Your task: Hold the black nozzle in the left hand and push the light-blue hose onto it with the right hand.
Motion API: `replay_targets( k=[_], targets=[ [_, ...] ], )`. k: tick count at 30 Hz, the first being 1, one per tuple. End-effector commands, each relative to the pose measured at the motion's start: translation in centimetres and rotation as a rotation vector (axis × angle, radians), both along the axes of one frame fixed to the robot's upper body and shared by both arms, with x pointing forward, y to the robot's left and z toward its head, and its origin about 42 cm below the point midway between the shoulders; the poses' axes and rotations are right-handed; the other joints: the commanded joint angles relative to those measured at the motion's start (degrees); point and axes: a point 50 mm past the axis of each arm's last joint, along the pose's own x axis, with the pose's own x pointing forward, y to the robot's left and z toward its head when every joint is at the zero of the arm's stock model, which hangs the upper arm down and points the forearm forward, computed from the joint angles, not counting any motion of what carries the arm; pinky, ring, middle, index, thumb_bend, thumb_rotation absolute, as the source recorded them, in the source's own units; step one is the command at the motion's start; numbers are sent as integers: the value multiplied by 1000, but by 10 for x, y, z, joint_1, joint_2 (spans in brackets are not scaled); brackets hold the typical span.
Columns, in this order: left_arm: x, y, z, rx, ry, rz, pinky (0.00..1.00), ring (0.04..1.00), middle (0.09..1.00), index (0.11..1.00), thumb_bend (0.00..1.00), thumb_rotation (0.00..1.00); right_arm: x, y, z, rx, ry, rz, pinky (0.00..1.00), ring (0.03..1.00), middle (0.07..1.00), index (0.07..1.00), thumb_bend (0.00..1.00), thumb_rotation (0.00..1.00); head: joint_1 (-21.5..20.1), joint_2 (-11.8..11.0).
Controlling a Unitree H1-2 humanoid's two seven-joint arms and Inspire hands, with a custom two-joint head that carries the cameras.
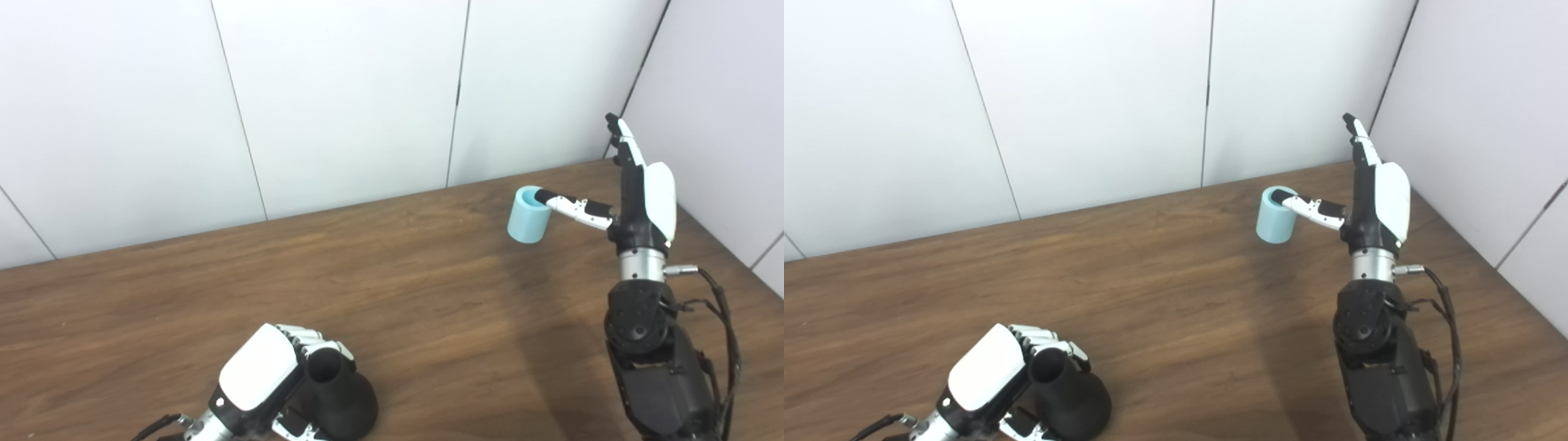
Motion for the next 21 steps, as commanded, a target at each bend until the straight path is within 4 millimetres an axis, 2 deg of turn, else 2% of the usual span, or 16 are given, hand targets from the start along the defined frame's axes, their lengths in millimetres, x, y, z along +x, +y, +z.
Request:
replay_targets(
  k=[1,5,8,12,18,21],
  targets=[
    [-43,14,-51,11,170,31,325,431,503,490,503,0,14,-4,15,22,-21,21,778,868,896,910,945,392,-1,0],
    [-44,16,-51,8,173,33,320,430,499,496,503,0,25,-7,2,126,23,44,811,884,907,903,960,429,-3,1],
    [-45,16,-51,8,178,32,314,425,501,501,502,0,31,-8,-7,168,41,44,753,851,893,888,995,460,-1,0],
    [-47,16,-50,7,180,29,318,433,495,499,503,0,36,-7,-17,201,57,55,736,841,888,884,1000,488,0,-2],
    [-47,16,-51,7,176,26,322,427,504,494,503,0,39,-2,-29,217,96,82,755,851,898,895,1000,474,0,-2],
    [-47,16,-50,10,174,26,325,433,499,493,503,0,41,1,-32,219,114,85,668,787,844,890,1000,479,0,-2]
  ],
)
